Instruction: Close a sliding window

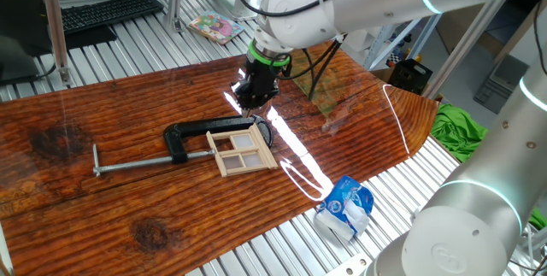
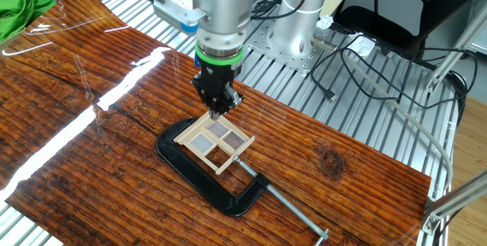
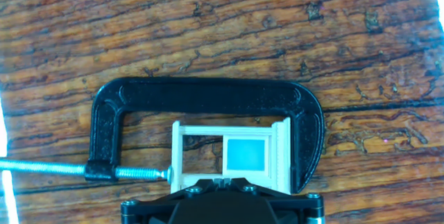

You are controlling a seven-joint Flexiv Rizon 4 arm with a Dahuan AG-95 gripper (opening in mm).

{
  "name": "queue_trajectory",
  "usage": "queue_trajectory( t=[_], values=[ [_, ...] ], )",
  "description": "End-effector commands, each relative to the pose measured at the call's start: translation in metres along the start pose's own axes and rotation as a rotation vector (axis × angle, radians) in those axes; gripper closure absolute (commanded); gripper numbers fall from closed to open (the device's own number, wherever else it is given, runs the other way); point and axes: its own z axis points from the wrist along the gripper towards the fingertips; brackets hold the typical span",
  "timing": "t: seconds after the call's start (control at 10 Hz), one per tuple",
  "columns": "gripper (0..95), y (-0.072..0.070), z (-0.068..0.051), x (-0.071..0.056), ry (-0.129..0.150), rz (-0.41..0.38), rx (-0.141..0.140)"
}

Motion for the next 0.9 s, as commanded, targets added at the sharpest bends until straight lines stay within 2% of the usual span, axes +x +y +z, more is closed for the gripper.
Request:
queue_trajectory(
  t=[0.1,0.5,0.9],
  values=[
    [95.0,0.002,0.007,-0.007,0.006,0.039,0.005],
    [95.0,0.003,0.015,-0.021,0.036,0.075,0.009],
    [95.0,0.002,0.026,-0.036,0.036,0.074,0.015]
  ],
)
